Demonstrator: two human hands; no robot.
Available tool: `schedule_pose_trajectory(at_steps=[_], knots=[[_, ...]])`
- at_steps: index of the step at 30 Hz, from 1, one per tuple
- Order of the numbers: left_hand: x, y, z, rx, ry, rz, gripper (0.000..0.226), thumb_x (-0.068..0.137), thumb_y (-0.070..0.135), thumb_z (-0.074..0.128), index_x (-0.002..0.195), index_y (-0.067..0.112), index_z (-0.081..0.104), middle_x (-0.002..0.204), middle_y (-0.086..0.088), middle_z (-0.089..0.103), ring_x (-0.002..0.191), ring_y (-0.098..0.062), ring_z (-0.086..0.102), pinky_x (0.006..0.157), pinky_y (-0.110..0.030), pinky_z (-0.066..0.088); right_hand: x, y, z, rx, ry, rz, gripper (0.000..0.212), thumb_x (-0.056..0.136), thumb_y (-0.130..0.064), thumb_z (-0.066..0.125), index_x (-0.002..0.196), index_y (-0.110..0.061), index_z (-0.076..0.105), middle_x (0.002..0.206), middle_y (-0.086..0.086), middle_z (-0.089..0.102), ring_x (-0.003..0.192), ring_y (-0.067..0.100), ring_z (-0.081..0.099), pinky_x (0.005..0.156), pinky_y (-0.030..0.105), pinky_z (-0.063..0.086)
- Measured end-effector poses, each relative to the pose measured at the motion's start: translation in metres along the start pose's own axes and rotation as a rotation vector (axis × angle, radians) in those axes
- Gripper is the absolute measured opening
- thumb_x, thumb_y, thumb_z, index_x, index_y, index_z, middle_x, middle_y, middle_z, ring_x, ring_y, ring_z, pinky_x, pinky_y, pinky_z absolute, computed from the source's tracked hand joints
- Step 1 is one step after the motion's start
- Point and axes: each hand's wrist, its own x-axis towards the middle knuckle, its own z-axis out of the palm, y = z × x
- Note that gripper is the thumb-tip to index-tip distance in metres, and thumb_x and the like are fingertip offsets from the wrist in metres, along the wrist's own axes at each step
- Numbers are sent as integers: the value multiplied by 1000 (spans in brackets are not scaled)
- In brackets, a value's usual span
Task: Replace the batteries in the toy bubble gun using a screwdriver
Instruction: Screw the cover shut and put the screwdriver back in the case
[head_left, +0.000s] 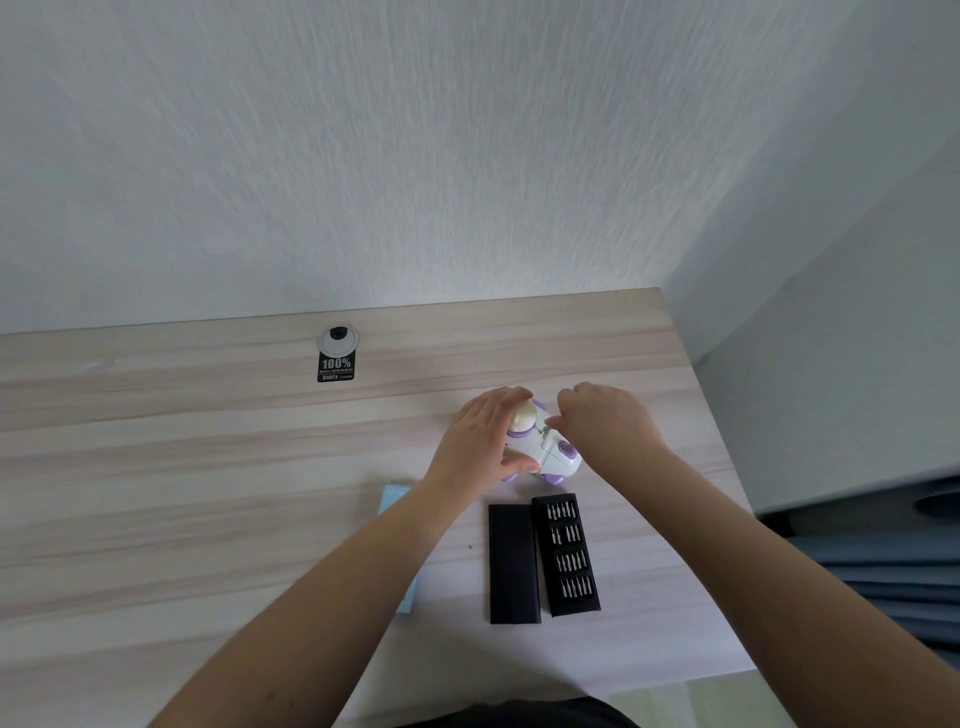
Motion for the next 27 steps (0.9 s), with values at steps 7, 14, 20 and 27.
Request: schedule_pose_trajectory(at_steps=[7, 14, 20, 27], knots=[[-1, 0, 1, 2, -1, -12, 92, 55, 34, 89, 128, 22, 36, 128, -1, 57, 122, -22, 51, 105, -28, 32, -4, 2, -2, 168, -35, 24, 25, 95, -28, 50, 114, -11, 50, 102, 5, 56, 92, 27, 57, 71, 31, 39], [0, -1, 0, 1, -9, -6, 90, 58, 34, 87, 129, 22, 35, 130, -1, 56, 123, -23, 51, 105, -32, 36, -2, -5, -1, 39, -19, 65, 19, 98, -31, 47, 96, -12, 47, 79, 2, 50, 75, 26, 49, 63, 29, 33], [-1, -2, 1, -5, -8, -2, 89, 57, 35, 87, 129, 22, 37, 129, -1, 56, 122, -23, 51, 104, -34, 39, -8, -2, -1, 9, -41, 60, 29, 97, -33, 49, 117, -12, 50, 97, 6, 56, 84, 28, 57, 63, 30, 36], [-1, -2, 1, 8, -10, -4, 92, 57, 34, 88, 130, 23, 34, 131, -2, 56, 123, -23, 51, 105, -33, 36, -6, 1, 3, 112, -28, -14, 15, 96, -20, 48, 108, -10, 49, 100, 5, 59, 85, 26, 55, 67, 28, 33]])
